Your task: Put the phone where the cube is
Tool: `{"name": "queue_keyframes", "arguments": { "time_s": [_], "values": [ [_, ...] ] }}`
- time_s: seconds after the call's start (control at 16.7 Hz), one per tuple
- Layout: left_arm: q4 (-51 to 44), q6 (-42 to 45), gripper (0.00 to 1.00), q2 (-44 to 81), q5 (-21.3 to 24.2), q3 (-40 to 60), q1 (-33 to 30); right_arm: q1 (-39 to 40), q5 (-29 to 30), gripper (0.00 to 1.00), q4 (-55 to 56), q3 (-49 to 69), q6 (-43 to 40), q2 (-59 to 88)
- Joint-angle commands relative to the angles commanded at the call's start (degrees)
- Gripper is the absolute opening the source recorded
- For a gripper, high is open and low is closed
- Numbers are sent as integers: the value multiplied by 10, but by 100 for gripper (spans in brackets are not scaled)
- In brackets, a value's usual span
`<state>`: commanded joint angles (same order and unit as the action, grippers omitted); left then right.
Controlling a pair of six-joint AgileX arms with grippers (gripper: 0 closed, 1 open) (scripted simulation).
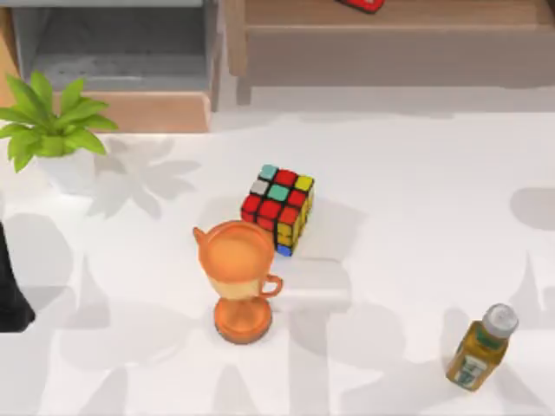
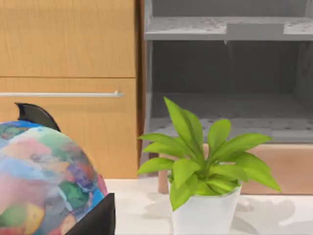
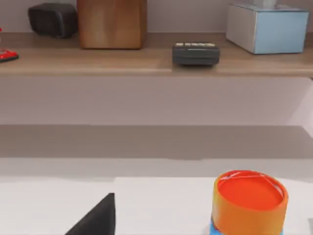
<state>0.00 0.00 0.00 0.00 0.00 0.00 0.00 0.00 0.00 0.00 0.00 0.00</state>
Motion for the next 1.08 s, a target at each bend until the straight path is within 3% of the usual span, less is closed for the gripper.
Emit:
{"name": "queue_keyframes", "arguments": {
  "time_s": [0.24, 0.48, 1.08],
  "values": [
    [0, 0, 100, 0, 0, 0, 0, -7, 0, 100, -11, 16, -4, 18],
    [0, 0, 100, 0, 0, 0, 0, -45, -1, 100, -70, 101, -24, 128],
    [0, 0, 100, 0, 0, 0, 0, -196, -5, 100, -331, 421, -101, 696]
  ]
}}
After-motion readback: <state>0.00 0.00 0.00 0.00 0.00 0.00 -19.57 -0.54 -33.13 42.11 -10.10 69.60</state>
